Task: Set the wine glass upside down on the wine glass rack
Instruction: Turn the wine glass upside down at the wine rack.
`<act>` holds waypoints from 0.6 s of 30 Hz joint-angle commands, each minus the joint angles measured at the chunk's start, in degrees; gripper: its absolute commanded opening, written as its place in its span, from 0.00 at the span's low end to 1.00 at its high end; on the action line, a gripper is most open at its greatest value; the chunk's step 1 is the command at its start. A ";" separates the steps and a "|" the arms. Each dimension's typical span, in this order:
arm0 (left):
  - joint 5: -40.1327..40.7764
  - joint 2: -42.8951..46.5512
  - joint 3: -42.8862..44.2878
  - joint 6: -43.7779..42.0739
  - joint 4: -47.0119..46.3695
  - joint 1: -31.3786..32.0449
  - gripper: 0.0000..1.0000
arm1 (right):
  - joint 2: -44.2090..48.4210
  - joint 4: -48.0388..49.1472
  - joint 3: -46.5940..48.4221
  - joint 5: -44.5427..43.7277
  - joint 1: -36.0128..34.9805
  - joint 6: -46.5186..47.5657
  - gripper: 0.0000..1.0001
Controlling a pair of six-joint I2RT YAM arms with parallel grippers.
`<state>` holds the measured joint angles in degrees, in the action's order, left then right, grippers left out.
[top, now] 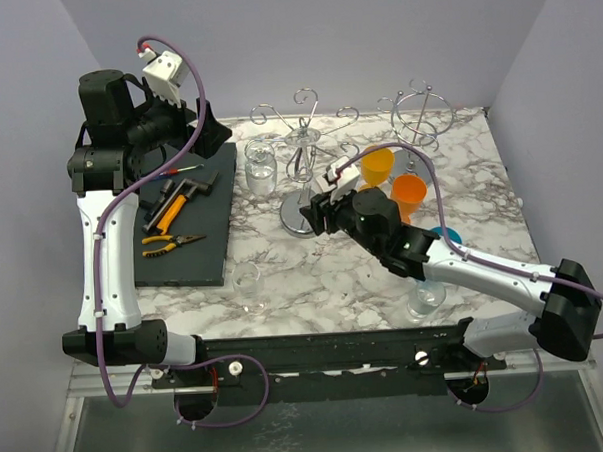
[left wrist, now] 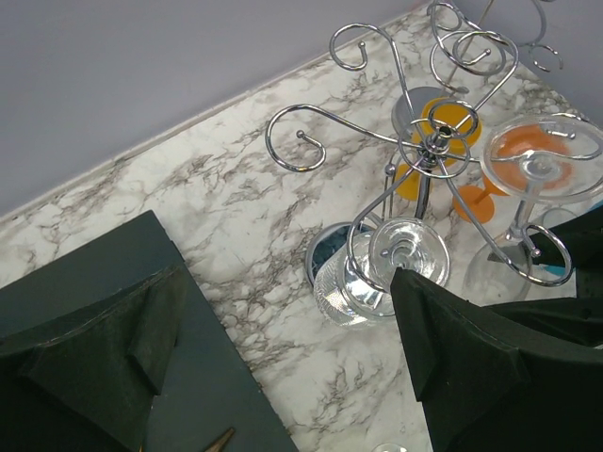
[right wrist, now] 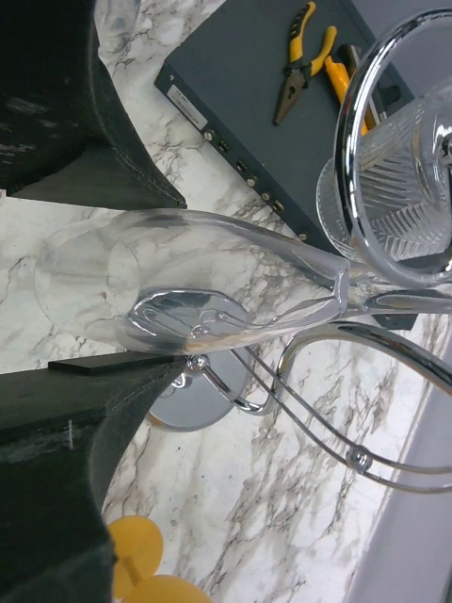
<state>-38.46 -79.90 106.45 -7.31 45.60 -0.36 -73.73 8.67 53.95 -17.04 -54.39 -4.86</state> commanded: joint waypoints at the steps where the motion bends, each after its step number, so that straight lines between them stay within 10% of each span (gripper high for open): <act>1: 0.97 0.38 -0.45 0.63 0.54 0.09 0.99 | -2.88 6.72 0.35 2.67 0.49 2.07 0.01; 18: 1.72 0.54 -2.48 -0.07 0.54 0.18 0.99 | -3.52 12.88 -2.23 10.65 0.78 6.38 0.01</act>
<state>-37.91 -79.90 104.47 -7.33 46.00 -0.34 -78.22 16.95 53.39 -10.57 -53.87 -1.43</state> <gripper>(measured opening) 0.986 0.557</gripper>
